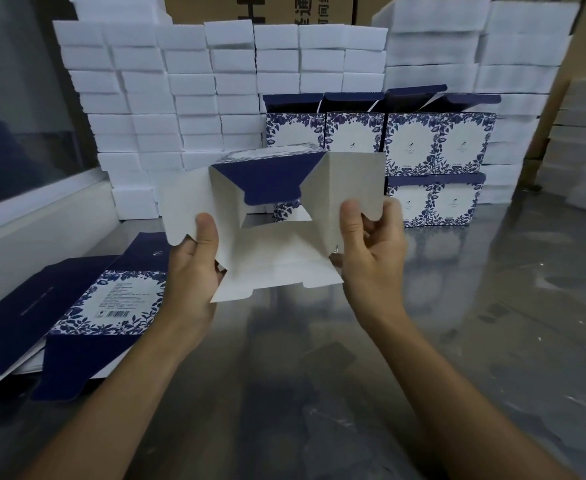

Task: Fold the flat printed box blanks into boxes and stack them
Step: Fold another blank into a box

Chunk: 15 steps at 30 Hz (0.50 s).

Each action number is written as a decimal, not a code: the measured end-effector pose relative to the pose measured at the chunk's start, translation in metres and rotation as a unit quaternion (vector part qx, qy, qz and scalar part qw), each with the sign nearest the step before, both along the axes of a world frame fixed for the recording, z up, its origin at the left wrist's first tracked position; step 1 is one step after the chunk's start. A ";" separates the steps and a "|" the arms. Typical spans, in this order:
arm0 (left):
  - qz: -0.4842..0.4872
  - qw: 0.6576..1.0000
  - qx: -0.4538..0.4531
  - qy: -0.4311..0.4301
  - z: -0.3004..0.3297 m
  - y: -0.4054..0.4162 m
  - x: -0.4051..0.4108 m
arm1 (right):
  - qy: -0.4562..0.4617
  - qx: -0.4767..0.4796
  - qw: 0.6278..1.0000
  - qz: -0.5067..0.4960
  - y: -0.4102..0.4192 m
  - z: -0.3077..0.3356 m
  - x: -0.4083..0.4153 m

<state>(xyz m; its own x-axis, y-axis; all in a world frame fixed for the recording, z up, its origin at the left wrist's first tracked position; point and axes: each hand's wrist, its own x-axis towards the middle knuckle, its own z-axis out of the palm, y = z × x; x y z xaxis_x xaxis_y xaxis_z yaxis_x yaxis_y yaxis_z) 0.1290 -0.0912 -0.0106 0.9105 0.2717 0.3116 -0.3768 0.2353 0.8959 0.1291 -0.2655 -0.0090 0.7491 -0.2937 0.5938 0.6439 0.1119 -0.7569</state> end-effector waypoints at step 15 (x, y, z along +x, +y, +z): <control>0.067 0.997 -0.032 -0.032 -0.003 0.005 0.008 | -0.181 -0.293 0.924 -0.166 -0.005 -0.017 0.011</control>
